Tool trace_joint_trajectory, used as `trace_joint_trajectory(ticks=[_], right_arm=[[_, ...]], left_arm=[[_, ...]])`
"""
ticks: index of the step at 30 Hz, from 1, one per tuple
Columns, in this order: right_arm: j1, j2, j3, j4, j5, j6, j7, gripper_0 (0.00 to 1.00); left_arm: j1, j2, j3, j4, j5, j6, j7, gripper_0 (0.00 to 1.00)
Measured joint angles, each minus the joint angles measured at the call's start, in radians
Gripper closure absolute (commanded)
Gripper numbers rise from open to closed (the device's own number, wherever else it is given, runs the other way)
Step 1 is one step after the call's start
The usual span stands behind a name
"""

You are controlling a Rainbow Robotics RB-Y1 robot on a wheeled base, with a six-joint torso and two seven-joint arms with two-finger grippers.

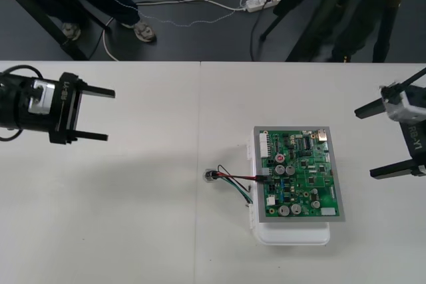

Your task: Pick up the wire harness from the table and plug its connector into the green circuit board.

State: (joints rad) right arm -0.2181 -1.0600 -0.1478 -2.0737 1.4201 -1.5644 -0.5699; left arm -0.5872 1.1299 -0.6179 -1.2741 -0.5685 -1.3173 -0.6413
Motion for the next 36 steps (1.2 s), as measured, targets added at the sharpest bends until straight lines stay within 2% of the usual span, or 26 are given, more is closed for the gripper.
trace_joint_trajectory(ticks=[5, 8, 17, 28, 36], right_arm=[[0.000, 0.000, -0.020, 0.023, -0.161, 0.038, 0.000, 0.00], [0.000, 0.000, -0.020, 0.023, -0.230, 0.066, 0.000, 0.00], [0.000, 0.029, -0.023, 0.023, -0.315, 0.112, 0.000, 0.00], [0.000, 0.065, -0.036, 0.023, -0.354, 0.112, 0.000, 0.00], [0.000, 0.068, -0.036, 0.025, -0.365, 0.112, 0.000, 0.00]], left_arm=[[-0.001, 0.058, 0.041, -0.071, 0.012, 0.000, 0.240, 0.24], [-0.001, 0.083, 0.077, -0.110, 0.012, 0.001, 0.314, 0.24], [-0.040, 0.172, 0.153, -0.251, 0.014, 0.013, 0.318, 0.25], [-0.166, 0.183, 0.153, -0.289, 0.019, 0.019, 0.324, 0.25], [-0.186, 0.183, 0.153, -0.301, 0.030, 0.032, 0.335, 0.25]])
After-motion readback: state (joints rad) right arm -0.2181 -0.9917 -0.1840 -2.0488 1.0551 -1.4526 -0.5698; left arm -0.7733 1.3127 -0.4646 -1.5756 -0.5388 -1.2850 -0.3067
